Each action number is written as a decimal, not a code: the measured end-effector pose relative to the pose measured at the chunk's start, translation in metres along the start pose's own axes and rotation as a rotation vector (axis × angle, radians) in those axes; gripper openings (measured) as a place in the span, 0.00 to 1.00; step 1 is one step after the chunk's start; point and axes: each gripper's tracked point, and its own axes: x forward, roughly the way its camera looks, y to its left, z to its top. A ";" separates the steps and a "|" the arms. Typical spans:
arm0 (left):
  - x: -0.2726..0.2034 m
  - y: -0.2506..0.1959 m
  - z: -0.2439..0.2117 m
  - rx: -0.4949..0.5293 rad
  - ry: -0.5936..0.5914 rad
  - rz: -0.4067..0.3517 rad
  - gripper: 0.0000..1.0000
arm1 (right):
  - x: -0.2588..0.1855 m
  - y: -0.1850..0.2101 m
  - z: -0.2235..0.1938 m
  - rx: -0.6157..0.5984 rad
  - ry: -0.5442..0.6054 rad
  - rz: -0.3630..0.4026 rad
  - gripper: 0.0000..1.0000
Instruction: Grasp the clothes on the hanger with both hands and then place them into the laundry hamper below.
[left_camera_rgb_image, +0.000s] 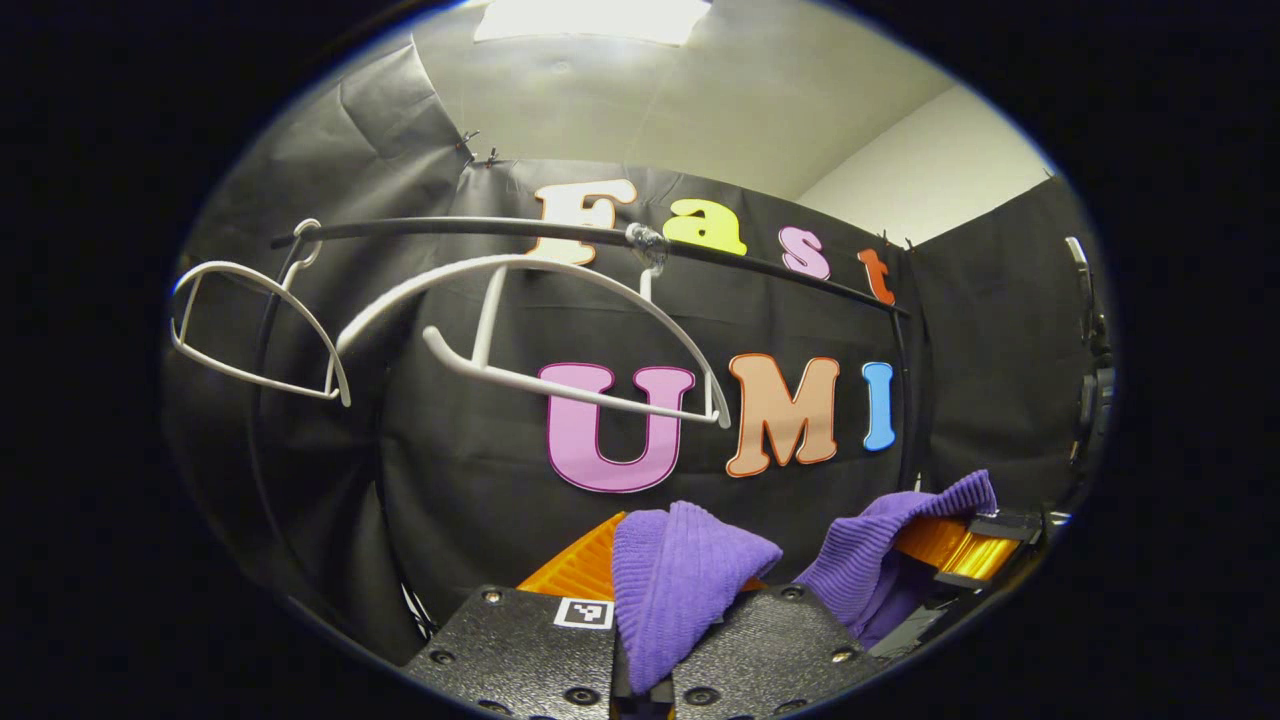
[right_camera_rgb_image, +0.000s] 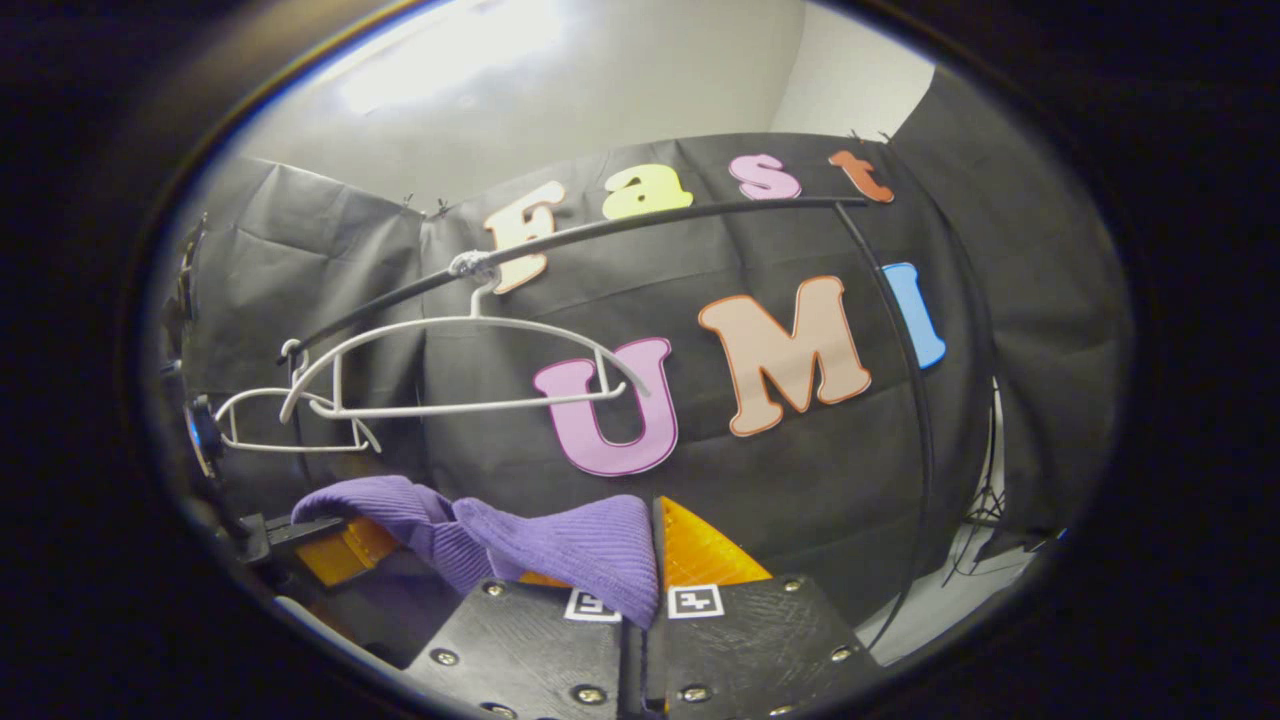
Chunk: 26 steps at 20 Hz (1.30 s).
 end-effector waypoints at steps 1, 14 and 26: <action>0.002 -0.004 -0.009 0.009 0.002 -0.007 0.05 | 0.004 0.002 -0.012 -0.003 0.017 0.005 0.05; 0.025 0.038 -0.198 -0.012 0.192 0.088 0.05 | 0.032 -0.030 -0.188 0.030 0.292 -0.066 0.07; 0.007 0.055 -0.335 0.010 0.359 0.285 0.10 | 0.046 -0.058 -0.323 -0.067 0.475 0.020 0.07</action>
